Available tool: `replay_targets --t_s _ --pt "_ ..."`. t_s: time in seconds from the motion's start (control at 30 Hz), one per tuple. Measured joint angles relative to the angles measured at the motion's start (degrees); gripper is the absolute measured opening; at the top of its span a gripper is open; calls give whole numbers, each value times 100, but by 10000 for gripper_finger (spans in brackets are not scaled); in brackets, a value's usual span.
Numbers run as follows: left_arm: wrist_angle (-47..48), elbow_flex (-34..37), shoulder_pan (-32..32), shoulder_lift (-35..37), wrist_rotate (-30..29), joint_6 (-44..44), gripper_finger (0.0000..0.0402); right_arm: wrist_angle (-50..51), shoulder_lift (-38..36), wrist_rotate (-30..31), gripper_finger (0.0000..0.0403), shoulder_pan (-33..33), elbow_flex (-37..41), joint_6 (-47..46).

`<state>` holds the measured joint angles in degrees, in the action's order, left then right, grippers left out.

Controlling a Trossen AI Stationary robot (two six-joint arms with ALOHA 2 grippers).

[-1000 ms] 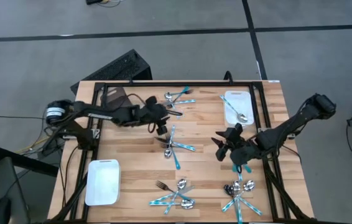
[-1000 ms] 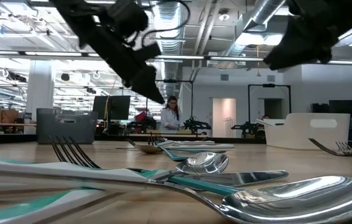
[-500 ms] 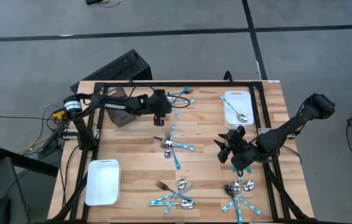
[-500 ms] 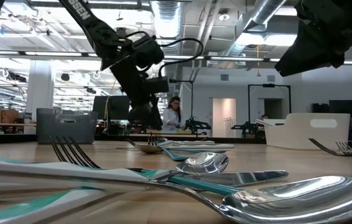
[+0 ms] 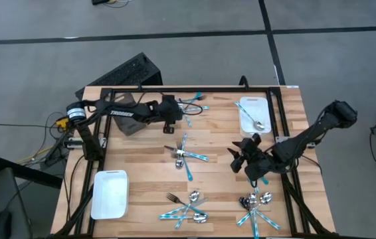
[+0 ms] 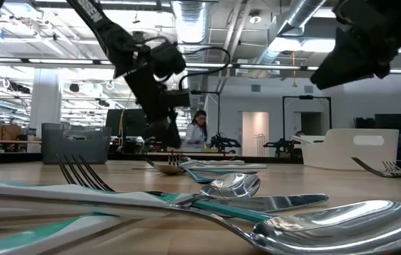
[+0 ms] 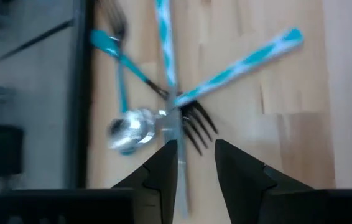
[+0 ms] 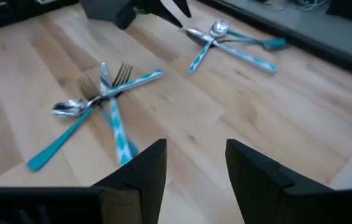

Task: Sort silverware by color (type)
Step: Put the blue white knife into the black bin

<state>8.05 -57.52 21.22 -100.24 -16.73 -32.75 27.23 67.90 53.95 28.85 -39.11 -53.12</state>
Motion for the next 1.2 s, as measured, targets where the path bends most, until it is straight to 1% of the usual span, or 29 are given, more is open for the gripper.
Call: replay_targets --t_s 0.1,0.13,0.2,0.27,0.33,0.4,0.5,0.63,0.73,0.87,0.93,1.07,1.2 --pt "400 -119 -264 323 -366 234 96 -544 0 -67 189 -470 0 922" --pt "478 -139 -347 442 -381 315 96 -794 0 -257 189 -720 0 1352" --pt "637 -161 -497 748 -361 512 96 -1329 0 -944 189 -1339 0 2188" --pt "820 -164 -605 1091 -296 704 96 -1802 6 -1866 189 -2034 0 2885" --pt "1134 -151 -649 1445 -250 968 96 -2260 78 -2657 189 -2662 0 3293" --pt "1401 -71 -654 1812 -224 1354 96 -2521 92 -3192 189 -3209 0 3591" --pt "1488 250 -650 2348 53 1867 96 -3004 256 -3738 189 -3928 -35 4011" --pt "1427 860 -685 2899 320 2470 96 -2874 848 -4457 189 -4684 -361 4270" --pt "1250 1320 -744 3151 283 2915 96 -2853 1423 -4716 189 -4935 -686 4485" --pt "880 1923 -864 3291 253 3414 96 -2717 2208 -4792 189 -5129 -1271 4979" --pt "802 2147 -943 3312 254 3614 96 -2461 2538 -4828 189 -5251 -1586 5162" --pt "767 2413 -1041 3311 210 3846 96 -1720 3151 -4943 189 -5487 -2278 5584" --pt "720 2427 -1105 3311 63 3982 96 -1143 3627 -5149 189 -5714 -2875 6039"
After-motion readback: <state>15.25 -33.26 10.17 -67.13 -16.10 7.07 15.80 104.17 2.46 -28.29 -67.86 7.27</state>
